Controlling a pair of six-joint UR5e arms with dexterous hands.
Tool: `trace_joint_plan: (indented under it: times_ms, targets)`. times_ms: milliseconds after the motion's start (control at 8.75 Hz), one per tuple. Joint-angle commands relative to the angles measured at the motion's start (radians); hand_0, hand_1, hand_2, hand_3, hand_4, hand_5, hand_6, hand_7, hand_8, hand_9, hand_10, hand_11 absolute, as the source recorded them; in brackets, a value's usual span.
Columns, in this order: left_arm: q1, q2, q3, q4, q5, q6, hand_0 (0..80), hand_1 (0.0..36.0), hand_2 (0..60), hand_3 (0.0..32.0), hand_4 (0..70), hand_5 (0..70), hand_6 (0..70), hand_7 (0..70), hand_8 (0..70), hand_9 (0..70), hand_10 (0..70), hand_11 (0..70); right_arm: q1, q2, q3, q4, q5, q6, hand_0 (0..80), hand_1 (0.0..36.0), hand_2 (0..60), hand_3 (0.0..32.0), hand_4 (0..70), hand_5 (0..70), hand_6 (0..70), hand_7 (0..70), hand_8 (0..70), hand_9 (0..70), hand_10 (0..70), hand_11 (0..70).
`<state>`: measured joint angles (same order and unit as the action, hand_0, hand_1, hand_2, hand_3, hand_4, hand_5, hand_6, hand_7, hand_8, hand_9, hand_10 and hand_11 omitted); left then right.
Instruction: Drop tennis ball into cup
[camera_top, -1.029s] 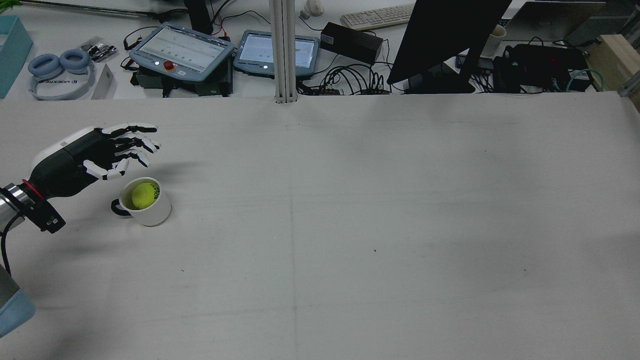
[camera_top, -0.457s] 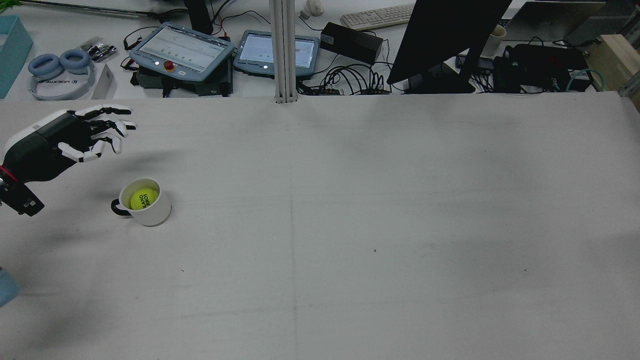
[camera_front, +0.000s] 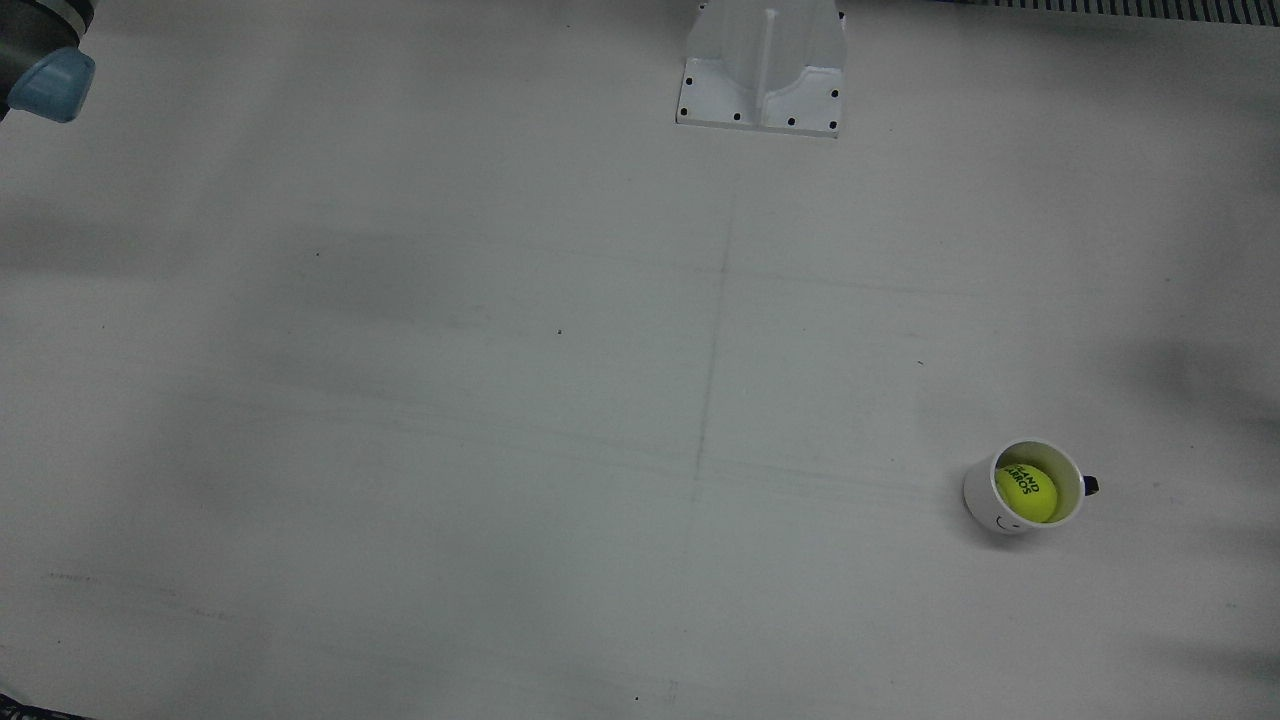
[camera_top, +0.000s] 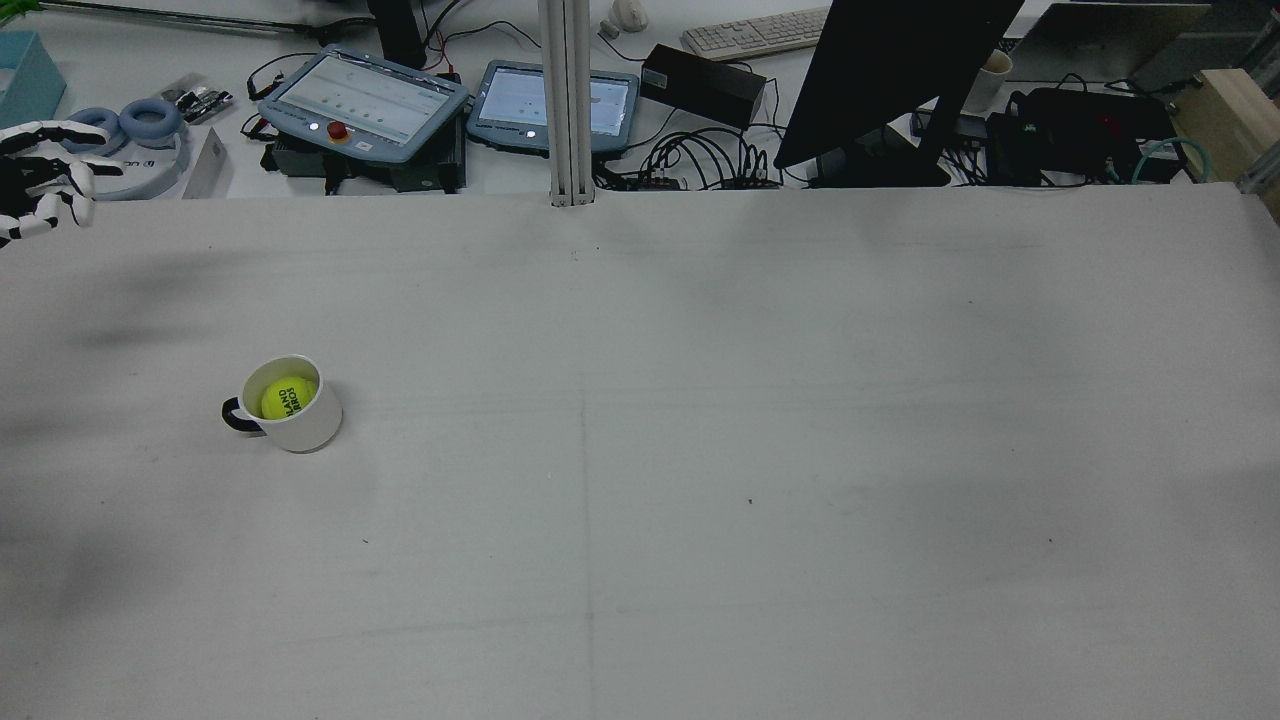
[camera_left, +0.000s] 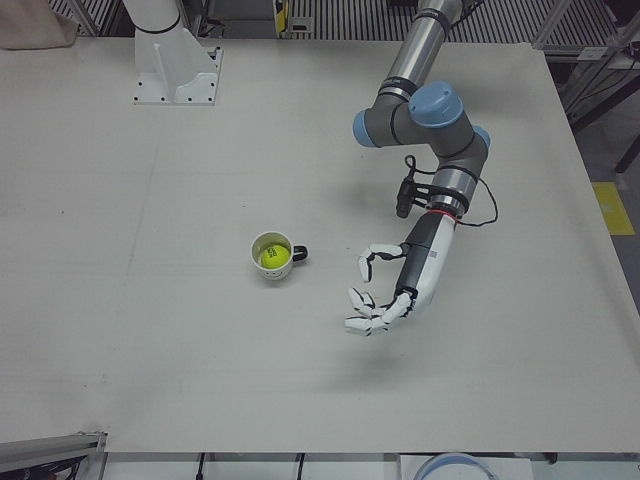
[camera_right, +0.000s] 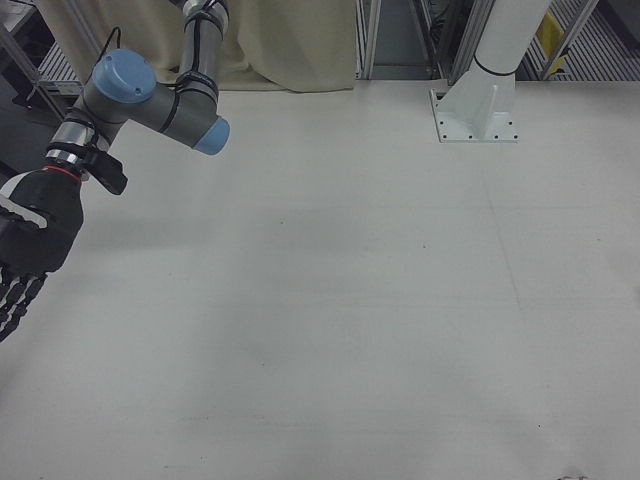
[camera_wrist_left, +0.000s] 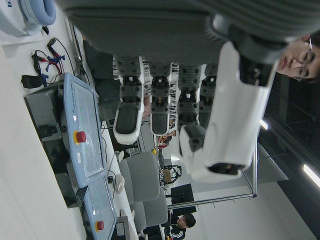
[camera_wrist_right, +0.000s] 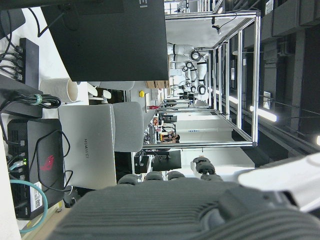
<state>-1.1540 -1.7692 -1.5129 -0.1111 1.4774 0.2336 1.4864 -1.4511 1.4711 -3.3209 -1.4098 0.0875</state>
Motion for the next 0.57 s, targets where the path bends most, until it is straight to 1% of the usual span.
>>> trace_joint_plan:
  times_ms: [0,114,229,343,457]
  targets:
    - [-0.151,-0.09,0.124,-0.004,0.017,0.004,80.0,36.0,60.0,0.0,27.8,24.8,58.0,41.2,28.2,29.5,39.3,58.4,0.0,0.0,0.0,0.0,0.0,0.0,0.0,0.0,0.0,0.0,0.0,0.0,0.0,0.0,0.0,0.0,0.0,0.0]
    - [-0.203,-0.098,0.14,-0.005,0.035,0.01,80.0,36.0,60.0,0.0,27.9,25.3,60.2,41.2,28.8,29.7,38.6,57.6,0.0,0.0,0.0,0.001,0.0,0.0,0.0,0.0,0.0,0.0,0.0,0.0,0.0,0.0,0.0,0.0,0.0,0.0]
    - [-0.22,-0.098,0.143,-0.007,0.041,0.012,80.0,36.0,60.0,0.0,28.3,25.0,58.3,42.7,28.6,30.3,38.3,57.2,0.0,0.0,0.0,0.0,0.0,0.0,0.0,0.0,0.0,0.0,0.0,0.0,0.0,0.0,0.0,0.0,0.0,0.0]
    - [-0.226,-0.095,0.146,-0.013,0.046,0.012,80.0,36.0,60.0,0.0,28.9,27.0,69.2,41.8,31.1,30.5,38.5,57.5,0.0,0.0,0.0,0.0,0.0,0.0,0.0,0.0,0.0,0.0,0.0,0.0,0.0,0.0,0.0,0.0,0.0,0.0]
    - [-0.231,-0.092,0.146,-0.018,0.046,0.012,80.0,36.0,60.0,0.0,29.6,26.6,67.3,43.2,30.7,30.8,38.9,58.1,0.0,0.0,0.0,0.0,0.0,0.0,0.0,0.0,0.0,0.0,0.0,0.0,0.0,0.0,0.0,0.0,0.0,0.0]
